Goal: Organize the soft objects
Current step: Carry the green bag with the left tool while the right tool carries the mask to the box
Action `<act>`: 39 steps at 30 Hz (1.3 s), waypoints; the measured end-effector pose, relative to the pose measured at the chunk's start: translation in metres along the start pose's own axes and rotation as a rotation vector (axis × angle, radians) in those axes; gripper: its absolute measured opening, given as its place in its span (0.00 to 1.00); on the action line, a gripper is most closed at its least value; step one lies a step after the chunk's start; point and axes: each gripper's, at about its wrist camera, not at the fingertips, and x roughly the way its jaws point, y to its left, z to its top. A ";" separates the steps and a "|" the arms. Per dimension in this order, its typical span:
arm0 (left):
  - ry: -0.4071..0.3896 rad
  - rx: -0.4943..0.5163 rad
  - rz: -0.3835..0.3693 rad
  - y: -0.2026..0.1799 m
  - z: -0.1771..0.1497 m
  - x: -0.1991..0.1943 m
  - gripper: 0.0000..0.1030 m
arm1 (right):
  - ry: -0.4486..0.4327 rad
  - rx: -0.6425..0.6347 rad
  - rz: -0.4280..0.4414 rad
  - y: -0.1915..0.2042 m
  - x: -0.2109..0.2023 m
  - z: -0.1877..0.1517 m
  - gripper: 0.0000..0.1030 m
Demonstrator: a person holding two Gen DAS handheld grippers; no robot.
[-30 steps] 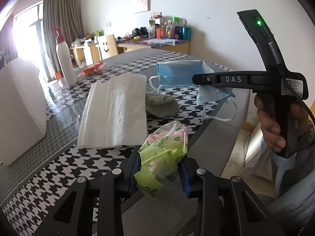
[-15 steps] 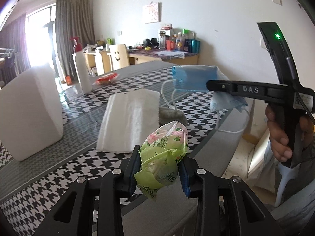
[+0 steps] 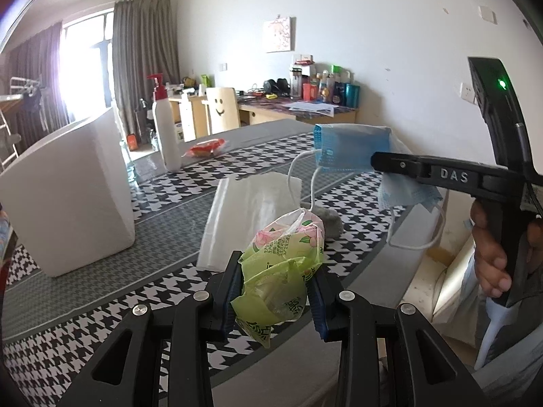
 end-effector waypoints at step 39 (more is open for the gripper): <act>-0.129 -0.091 0.169 0.042 0.054 -0.021 0.36 | -0.063 -0.094 0.114 0.036 0.006 0.033 0.27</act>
